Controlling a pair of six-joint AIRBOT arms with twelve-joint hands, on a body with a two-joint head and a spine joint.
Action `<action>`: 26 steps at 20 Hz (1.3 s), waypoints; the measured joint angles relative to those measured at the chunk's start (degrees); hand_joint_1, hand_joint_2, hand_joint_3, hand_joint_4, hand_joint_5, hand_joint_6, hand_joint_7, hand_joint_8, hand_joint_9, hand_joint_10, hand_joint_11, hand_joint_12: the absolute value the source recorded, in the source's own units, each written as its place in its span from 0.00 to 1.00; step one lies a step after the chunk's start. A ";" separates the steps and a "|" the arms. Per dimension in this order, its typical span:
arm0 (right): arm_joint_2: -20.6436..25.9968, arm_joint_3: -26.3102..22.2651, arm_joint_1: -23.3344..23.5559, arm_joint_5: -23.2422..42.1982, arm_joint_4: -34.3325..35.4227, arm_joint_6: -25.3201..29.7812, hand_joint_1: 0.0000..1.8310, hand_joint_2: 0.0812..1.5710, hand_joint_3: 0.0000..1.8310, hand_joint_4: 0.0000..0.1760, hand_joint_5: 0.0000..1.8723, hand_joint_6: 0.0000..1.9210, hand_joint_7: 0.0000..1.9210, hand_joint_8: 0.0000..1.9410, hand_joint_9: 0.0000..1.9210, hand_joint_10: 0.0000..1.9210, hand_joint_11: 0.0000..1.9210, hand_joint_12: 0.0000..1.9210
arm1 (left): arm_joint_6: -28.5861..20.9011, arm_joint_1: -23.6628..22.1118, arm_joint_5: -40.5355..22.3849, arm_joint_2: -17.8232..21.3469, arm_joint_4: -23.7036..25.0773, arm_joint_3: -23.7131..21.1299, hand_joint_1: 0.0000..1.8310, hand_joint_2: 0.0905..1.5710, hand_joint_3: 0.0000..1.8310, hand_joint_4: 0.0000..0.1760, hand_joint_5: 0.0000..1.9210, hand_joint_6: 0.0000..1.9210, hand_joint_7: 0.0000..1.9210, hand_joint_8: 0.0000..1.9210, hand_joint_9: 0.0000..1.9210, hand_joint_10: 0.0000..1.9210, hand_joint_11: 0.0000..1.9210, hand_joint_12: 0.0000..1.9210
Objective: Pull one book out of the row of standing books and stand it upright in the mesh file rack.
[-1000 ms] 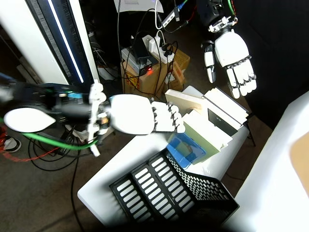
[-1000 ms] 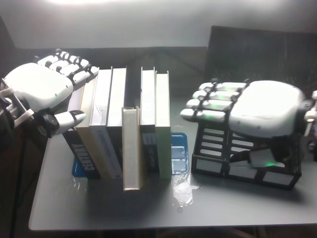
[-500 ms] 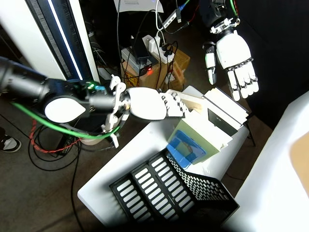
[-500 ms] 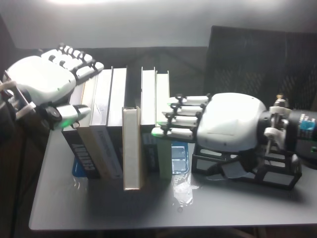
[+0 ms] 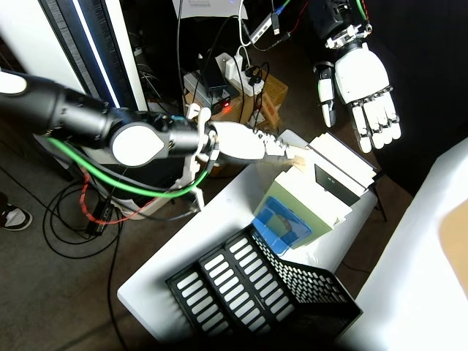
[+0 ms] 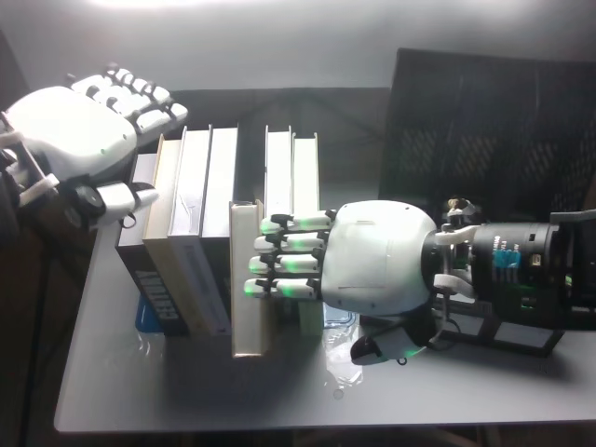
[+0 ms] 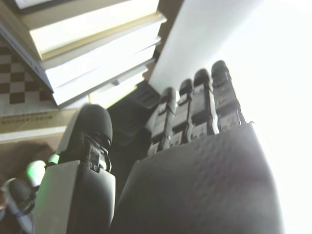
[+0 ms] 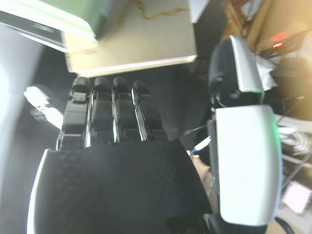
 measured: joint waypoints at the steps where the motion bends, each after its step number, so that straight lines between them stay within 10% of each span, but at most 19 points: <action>1: -0.26 0.02 0.35 -0.94 -1.05 0.00 0.36 0.66 0.00 0.11 0.00 0.00 0.00 0.00 0.00 0.00 0.00 0.00 | -0.04 0.00 -0.11 0.44 0.04 -0.24 0.21 0.89 0.00 0.12 0.04 0.00 0.00 0.00 0.00 0.00 0.00 0.16; 7: -4.22 0.31 0.98 -4.42 -7.02 -1.25 0.47 0.64 0.00 0.00 0.00 0.00 0.00 0.00 0.00 0.00 0.00 0.00 | -1.66 1.51 -1.64 1.73 0.26 -1.53 0.18 0.90 0.00 0.15 0.03 0.00 0.00 0.00 0.00 0.00 0.00 0.19; 9: -5.07 0.31 1.46 -4.87 -9.40 -1.42 0.46 0.66 0.00 0.22 0.00 0.00 0.00 0.00 0.00 0.00 0.00 0.00 | -1.73 1.64 -2.58 2.51 0.09 -2.16 0.16 0.91 0.00 0.07 0.02 0.00 0.00 0.00 0.00 0.00 0.00 0.00; 10: -5.20 0.22 1.57 -5.51 -10.67 -1.40 0.47 0.63 0.00 0.01 0.00 0.00 0.00 0.00 0.00 0.00 0.00 0.00 | -1.73 2.03 -3.61 2.64 0.11 -2.27 0.16 0.91 0.00 0.09 0.02 0.00 0.00 0.00 0.00 0.00 0.00 0.00; 12: -5.38 -0.13 1.55 -6.54 -13.16 -1.40 0.40 0.64 0.00 0.25 0.00 0.00 0.00 0.00 0.00 0.00 0.00 0.00 | -2.23 2.29 -4.09 2.67 0.00 -2.49 0.17 0.91 0.00 0.09 0.02 0.00 0.00 0.00 0.00 0.00 0.00 0.00; 13: -5.79 -0.11 1.55 -7.30 -13.60 -1.40 0.44 0.56 0.00 0.00 0.00 0.00 0.02 0.00 0.02 0.00 0.01 0.02 | -2.73 2.45 -4.17 2.67 0.28 -2.58 0.17 0.91 0.00 0.10 0.02 0.00 0.00 0.00 0.00 0.00 0.00 0.00; 15: -6.47 -0.24 1.79 -7.61 -15.28 -1.40 0.36 0.62 0.01 0.19 0.00 0.00 0.00 0.00 0.00 0.00 0.00 0.00 | -3.23 2.95 -4.72 2.80 0.33 -2.73 0.17 0.91 0.00 0.09 0.02 0.00 0.00 0.00 0.00 0.00 0.00 0.00; 16: -6.78 -0.31 1.95 -7.58 -15.41 -1.42 0.37 0.60 0.00 0.00 0.01 0.00 0.00 0.00 0.00 0.00 0.00 0.00 | -3.26 3.04 -4.85 2.91 0.33 -2.86 0.18 0.91 0.00 0.12 0.02 0.00 0.00 0.00 0.00 0.00 0.00 0.00; 19: -7.06 -0.92 1.99 -7.08 -15.78 -1.42 0.31 0.66 0.04 0.00 0.01 0.00 0.00 0.00 0.00 0.00 0.00 0.00 | -3.45 3.17 -5.86 3.52 0.20 -3.13 0.18 0.91 0.00 0.14 0.02 0.00 0.00 0.00 0.00 0.00 0.01 0.00; 21: -7.13 -1.16 1.97 -7.34 -16.02 -1.33 0.51 0.70 0.04 0.00 0.09 0.03 0.02 0.01 0.01 0.00 0.00 0.00 | -3.87 3.61 -7.04 4.07 0.09 -3.69 0.18 0.91 0.00 0.14 0.02 0.00 0.00 0.00 0.00 0.00 0.00 0.00; 22: -7.15 -1.38 1.97 -7.34 -16.70 -1.36 0.41 0.77 0.03 0.08 0.02 0.01 0.00 0.00 0.00 0.00 0.00 0.00 | -4.24 3.63 -7.21 4.11 0.02 -4.00 0.20 0.90 0.00 0.11 0.02 0.00 0.00 0.00 0.00 0.00 0.00 0.00; 23: -7.28 -1.38 1.97 -7.56 -17.18 -1.44 0.35 0.68 0.00 0.43 0.00 0.00 0.00 0.00 0.00 0.00 0.00 0.00 | -4.55 3.63 -7.23 4.11 0.28 -4.04 0.20 0.90 0.00 0.13 0.02 0.00 0.00 0.00 0.00 0.00 0.00 0.00; 24: -7.28 -1.38 1.97 -7.72 -17.09 -1.42 0.40 0.58 0.00 0.54 0.07 0.01 0.00 0.00 0.00 0.00 0.03 0.02 | -4.98 3.65 -7.50 4.11 0.35 -4.07 0.20 0.90 0.00 0.17 0.02 0.00 0.00 0.00 0.00 0.00 0.00 0.00; 25: -7.28 -1.38 1.99 -7.69 -17.16 -1.42 0.38 0.68 0.00 0.22 0.06 0.00 0.01 0.00 0.00 0.00 0.00 0.21 | -5.53 3.96 -8.02 4.11 0.31 -4.04 0.20 0.90 0.00 0.15 0.02 0.00 0.00 0.00 0.00 0.00 0.00 0.00; 26: -7.28 -1.38 1.97 -7.72 -17.46 -1.40 0.42 0.70 0.00 0.21 0.08 0.01 0.04 0.00 0.02 0.01 0.00 0.34 | -5.73 4.15 -8.24 4.17 0.17 -4.04 0.20 0.90 0.00 0.13 0.03 0.00 0.00 0.00 0.00 0.00 0.00 0.00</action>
